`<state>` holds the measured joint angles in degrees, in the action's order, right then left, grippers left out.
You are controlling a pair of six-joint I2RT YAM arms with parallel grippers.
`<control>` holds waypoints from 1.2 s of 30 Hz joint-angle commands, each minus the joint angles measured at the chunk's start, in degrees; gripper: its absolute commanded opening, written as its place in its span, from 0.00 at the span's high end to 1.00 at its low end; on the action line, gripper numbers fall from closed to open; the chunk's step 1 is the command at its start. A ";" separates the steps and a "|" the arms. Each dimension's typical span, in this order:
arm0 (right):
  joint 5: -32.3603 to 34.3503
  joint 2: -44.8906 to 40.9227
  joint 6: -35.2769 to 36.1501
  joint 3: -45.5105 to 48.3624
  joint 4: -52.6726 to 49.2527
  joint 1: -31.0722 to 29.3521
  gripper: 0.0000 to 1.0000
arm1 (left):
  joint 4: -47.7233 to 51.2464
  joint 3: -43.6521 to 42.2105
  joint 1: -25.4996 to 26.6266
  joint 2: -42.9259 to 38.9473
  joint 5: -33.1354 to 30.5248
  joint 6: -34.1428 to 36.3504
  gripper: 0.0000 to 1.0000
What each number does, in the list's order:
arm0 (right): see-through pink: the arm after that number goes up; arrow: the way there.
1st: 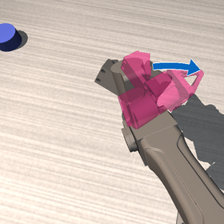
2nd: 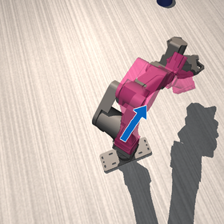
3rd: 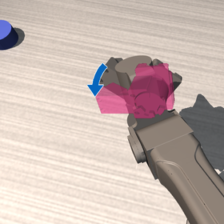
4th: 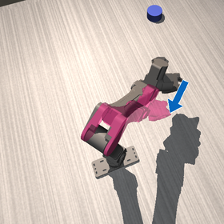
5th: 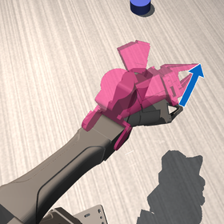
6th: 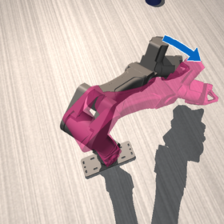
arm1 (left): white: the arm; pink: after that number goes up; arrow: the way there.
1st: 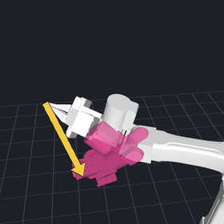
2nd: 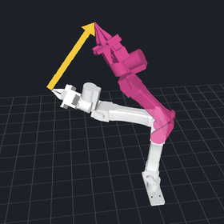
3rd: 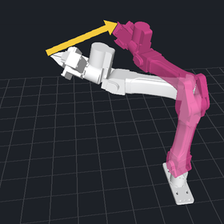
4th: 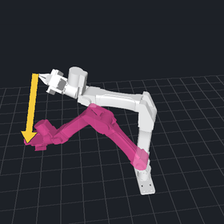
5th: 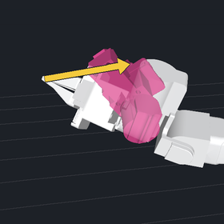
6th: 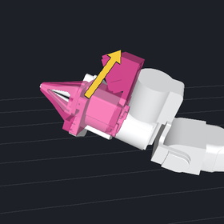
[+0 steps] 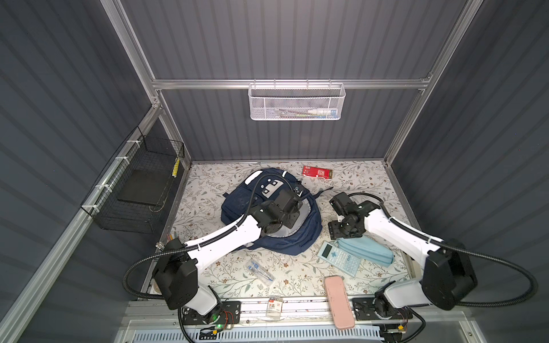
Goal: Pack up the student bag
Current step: 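Grasp the light-blue pouch with the right gripper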
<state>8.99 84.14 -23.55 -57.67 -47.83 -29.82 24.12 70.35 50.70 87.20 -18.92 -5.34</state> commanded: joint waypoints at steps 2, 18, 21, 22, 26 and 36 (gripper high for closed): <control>8.00 3.99 -2.79 -1.22 0.47 -0.42 0.32 | -2.07 -0.67 -0.55 -2.77 2.38 -2.18 1.00; 15.11 -3.20 -1.59 -1.63 1.66 -3.17 1.00 | -3.30 0.30 -0.53 -3.12 6.92 -5.33 1.00; 14.57 -8.53 -1.57 -4.50 2.38 -4.18 1.00 | -3.23 1.11 -0.52 -3.34 7.44 -5.69 1.00; 14.43 -9.90 -1.64 -5.58 2.61 -4.61 1.00 | -3.21 1.48 -0.64 -3.35 7.64 -5.77 1.00; 16.31 -10.98 -0.77 -13.24 3.65 -8.97 1.00 | -3.31 3.43 -1.36 -3.07 9.99 -6.31 1.00; 10.58 -2.29 -3.60 -18.35 26.05 -17.57 1.00 | -4.99 6.19 -6.66 -4.28 14.08 -7.47 1.00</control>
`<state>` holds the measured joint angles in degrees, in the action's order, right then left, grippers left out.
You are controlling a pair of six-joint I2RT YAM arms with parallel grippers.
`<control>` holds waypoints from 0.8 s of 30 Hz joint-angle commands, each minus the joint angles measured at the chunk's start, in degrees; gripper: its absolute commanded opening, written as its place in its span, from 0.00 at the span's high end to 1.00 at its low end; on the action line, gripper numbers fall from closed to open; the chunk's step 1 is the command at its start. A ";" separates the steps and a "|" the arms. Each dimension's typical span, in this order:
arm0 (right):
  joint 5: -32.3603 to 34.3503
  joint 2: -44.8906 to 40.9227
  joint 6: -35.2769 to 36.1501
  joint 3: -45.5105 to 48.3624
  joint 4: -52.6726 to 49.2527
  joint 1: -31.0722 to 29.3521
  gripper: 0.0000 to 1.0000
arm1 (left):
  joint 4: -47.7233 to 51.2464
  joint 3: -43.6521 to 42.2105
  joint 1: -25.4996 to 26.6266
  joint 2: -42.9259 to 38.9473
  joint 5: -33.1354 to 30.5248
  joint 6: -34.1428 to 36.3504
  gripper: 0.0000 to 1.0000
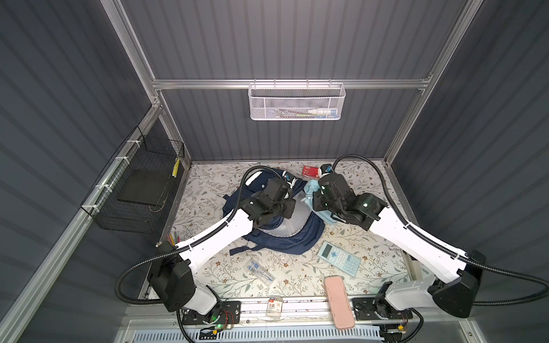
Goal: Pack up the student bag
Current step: 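Grasp the light-blue pouch with the right gripper, then carry the pouch into the open backpack with the right gripper and release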
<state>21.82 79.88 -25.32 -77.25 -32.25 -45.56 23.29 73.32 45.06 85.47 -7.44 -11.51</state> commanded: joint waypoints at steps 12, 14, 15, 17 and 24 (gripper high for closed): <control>-7.52 11.79 -10.90 12.62 37.18 -3.48 0.94 | -4.62 11.64 -5.90 -1.88 6.29 -3.71 1.00; -9.26 13.00 -10.02 11.75 38.46 -3.48 0.64 | -5.19 10.33 -5.95 -2.33 5.25 -3.66 1.00; -9.37 12.73 -10.27 11.85 38.68 -3.36 0.54 | -5.03 9.67 -5.94 -2.31 5.00 -3.66 1.00; -12.17 10.47 -10.42 13.98 41.58 -2.58 0.41 | -4.94 7.24 -5.95 -2.07 5.51 -4.87 1.00; -9.02 -4.50 -11.71 24.24 39.09 -1.73 0.33 | -7.69 -1.06 -5.89 -1.33 6.77 -7.60 1.00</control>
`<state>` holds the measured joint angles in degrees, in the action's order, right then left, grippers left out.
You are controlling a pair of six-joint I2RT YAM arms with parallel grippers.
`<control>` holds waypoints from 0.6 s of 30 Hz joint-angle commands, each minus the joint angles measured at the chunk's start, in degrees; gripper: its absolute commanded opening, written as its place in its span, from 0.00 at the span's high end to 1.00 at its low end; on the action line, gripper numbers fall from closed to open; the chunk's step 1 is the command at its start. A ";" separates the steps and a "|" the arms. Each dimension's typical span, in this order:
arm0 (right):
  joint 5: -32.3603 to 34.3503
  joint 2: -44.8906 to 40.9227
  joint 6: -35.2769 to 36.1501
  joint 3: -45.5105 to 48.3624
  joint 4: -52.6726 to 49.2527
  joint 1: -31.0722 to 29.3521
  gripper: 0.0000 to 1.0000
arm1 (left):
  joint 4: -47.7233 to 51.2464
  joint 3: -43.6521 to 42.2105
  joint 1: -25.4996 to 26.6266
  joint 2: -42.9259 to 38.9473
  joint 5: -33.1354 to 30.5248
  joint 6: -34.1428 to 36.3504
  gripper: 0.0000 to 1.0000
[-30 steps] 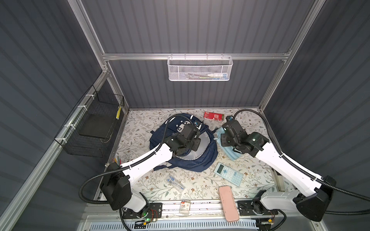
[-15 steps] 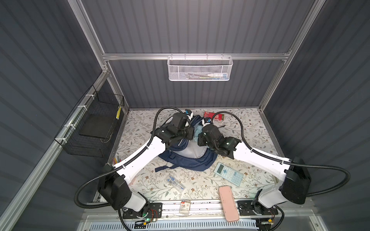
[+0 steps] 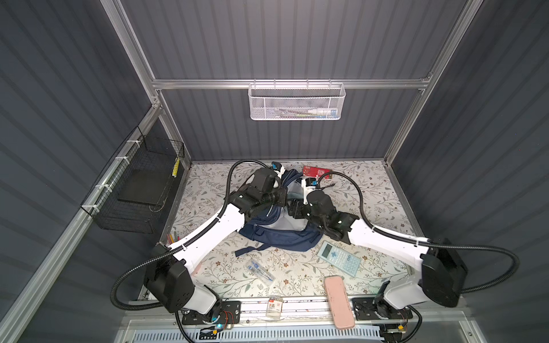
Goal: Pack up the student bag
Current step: 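Carry the pouch into the open backpack with the right gripper and release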
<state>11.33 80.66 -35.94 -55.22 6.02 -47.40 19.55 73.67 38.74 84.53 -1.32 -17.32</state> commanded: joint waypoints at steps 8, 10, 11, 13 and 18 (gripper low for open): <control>-8.79 -20.90 -6.77 13.14 -18.63 18.99 0.20 | -7.16 -4.15 0.46 0.22 2.89 -4.14 1.00; -10.54 -23.82 -7.94 17.75 -18.16 23.12 0.19 | -7.20 -3.97 0.45 0.65 3.85 -4.71 1.00; -11.39 -24.63 -8.08 19.07 -18.42 24.43 0.19 | -7.31 -3.97 0.46 0.64 4.17 -5.17 1.00; -13.97 -24.82 -8.24 20.97 -17.04 25.73 0.19 | -7.82 -4.02 0.46 0.79 4.93 -5.71 1.00; -20.08 -20.91 -7.95 25.78 -1.90 26.45 0.18 | -7.16 -3.16 0.46 0.46 5.22 -5.71 1.00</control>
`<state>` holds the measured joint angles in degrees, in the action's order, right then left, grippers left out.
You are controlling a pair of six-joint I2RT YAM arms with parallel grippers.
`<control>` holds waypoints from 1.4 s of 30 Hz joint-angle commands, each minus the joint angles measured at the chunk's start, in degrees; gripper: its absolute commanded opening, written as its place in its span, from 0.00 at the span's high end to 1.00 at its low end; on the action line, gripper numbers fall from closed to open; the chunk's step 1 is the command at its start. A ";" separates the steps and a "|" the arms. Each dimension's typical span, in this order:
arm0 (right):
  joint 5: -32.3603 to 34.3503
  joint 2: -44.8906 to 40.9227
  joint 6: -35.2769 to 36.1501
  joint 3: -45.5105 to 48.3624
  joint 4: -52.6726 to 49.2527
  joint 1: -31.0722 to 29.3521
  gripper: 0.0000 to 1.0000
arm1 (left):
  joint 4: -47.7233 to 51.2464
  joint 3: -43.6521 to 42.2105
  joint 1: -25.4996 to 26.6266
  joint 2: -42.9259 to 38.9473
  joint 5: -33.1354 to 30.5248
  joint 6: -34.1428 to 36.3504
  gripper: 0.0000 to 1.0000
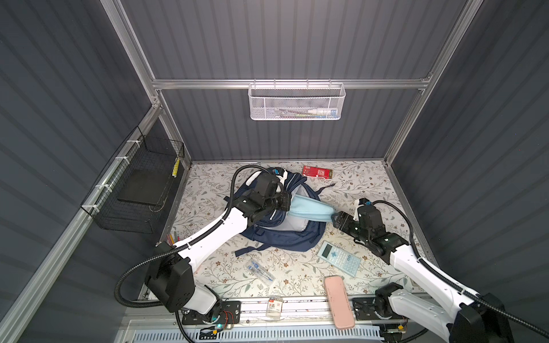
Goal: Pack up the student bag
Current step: 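Carry the pouch into the open backpack with the right gripper and release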
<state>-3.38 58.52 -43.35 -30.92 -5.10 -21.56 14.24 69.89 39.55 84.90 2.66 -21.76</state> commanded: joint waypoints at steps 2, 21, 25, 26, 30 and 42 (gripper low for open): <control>-6.74 2.81 -1.35 3.84 16.64 1.98 0.18 | -1.82 0.38 -0.35 -0.25 0.89 -1.29 1.00; -27.21 22.08 -1.00 4.41 42.59 5.15 0.56 | -1.86 3.70 -0.35 2.63 4.10 -2.39 1.00; -25.78 24.52 -1.60 2.82 45.20 1.11 0.68 | -1.74 5.11 -0.35 2.87 4.41 -2.66 1.00; -24.91 24.99 -1.60 1.97 45.22 -0.41 0.69 | -1.61 5.64 -0.35 3.05 4.71 -2.88 1.00; -21.79 29.61 -2.41 -3.76 46.16 -6.57 0.75 | 0.06 9.04 -0.35 4.21 5.75 -2.34 1.00; -13.07 45.98 -8.24 -23.99 48.56 -16.26 0.77 | 6.02 17.55 -0.35 4.26 3.26 0.74 1.00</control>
<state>-18.76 100.47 -48.29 -52.56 39.90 -36.49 23.99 83.96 38.79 91.00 4.38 -22.26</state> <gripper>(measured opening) 0.229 0.077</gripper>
